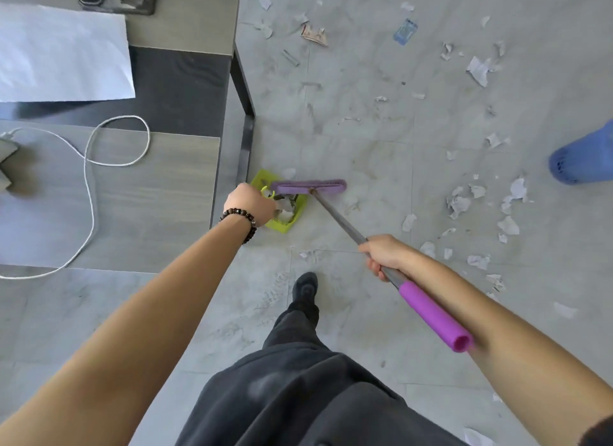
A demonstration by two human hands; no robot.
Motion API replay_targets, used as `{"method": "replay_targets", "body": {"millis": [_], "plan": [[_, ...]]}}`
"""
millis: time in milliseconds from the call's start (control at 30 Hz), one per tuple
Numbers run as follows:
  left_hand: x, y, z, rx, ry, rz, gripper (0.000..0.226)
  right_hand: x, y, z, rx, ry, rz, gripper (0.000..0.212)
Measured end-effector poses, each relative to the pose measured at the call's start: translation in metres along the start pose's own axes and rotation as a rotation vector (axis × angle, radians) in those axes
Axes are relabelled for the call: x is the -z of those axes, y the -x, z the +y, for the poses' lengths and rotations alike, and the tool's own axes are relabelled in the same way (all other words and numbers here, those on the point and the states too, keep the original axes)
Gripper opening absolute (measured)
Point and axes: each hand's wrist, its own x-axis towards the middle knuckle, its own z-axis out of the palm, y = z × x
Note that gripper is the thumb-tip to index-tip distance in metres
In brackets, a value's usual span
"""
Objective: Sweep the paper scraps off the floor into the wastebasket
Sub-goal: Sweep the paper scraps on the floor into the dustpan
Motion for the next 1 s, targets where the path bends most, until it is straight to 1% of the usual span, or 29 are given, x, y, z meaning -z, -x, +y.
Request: {"method": "replay_targets", "body": {"millis": [67, 100, 200, 300, 367, 500, 600, 700, 800, 867, 933, 1000], "plan": [[0.005, -0.006, 0.007, -0.01, -0.019, -0.013, 0.025, 0.022, 0.021, -0.001, -0.087, -0.185, -0.107, 0.026], [0.007, -0.007, 0.008, -0.012, -0.017, -0.023, 0.026, 0.03, 0.031, 0.0, -0.105, -0.262, -0.125, 0.026], [0.011, -0.005, 0.001, -0.014, 0.001, -0.059, 0.019, 0.035, 0.048, 0.006, -0.105, -0.432, -0.12, 0.024], [0.011, -0.004, -0.013, -0.017, 0.011, -0.081, 0.011, 0.017, 0.047, 0.001, -0.085, -0.487, -0.131, 0.03], [0.014, -0.003, -0.023, -0.012, 0.037, -0.108, 0.011, 0.005, 0.038, -0.009, -0.034, -0.465, -0.086, 0.031], [0.02, 0.0, -0.036, 0.037, 0.107, -0.127, 0.008, -0.003, 0.006, -0.033, 0.127, -0.322, 0.067, 0.033], [0.013, 0.005, -0.045, 0.093, 0.124, -0.148, 0.009, -0.006, -0.018, -0.047, 0.131, -0.25, 0.112, 0.03], [0.0, 0.013, -0.056, 0.127, 0.113, -0.139, 0.013, -0.014, -0.033, -0.041, 0.114, -0.08, 0.161, 0.027], [-0.002, 0.017, -0.06, 0.116, 0.098, -0.123, 0.01, -0.029, -0.027, -0.013, 0.105, 0.104, 0.115, 0.023], [0.001, 0.014, -0.06, 0.1, 0.103, -0.111, 0.012, -0.03, -0.013, 0.005, 0.069, 0.15, 0.072, 0.021], [0.003, 0.011, -0.06, 0.076, 0.086, -0.108, 0.01, -0.013, 0.004, 0.018, 0.027, 0.101, 0.023, 0.012], [0.002, 0.01, -0.059, 0.078, 0.079, -0.094, 0.006, 0.014, 0.023, 0.029, -0.047, -0.041, -0.058, 0.016]]}}
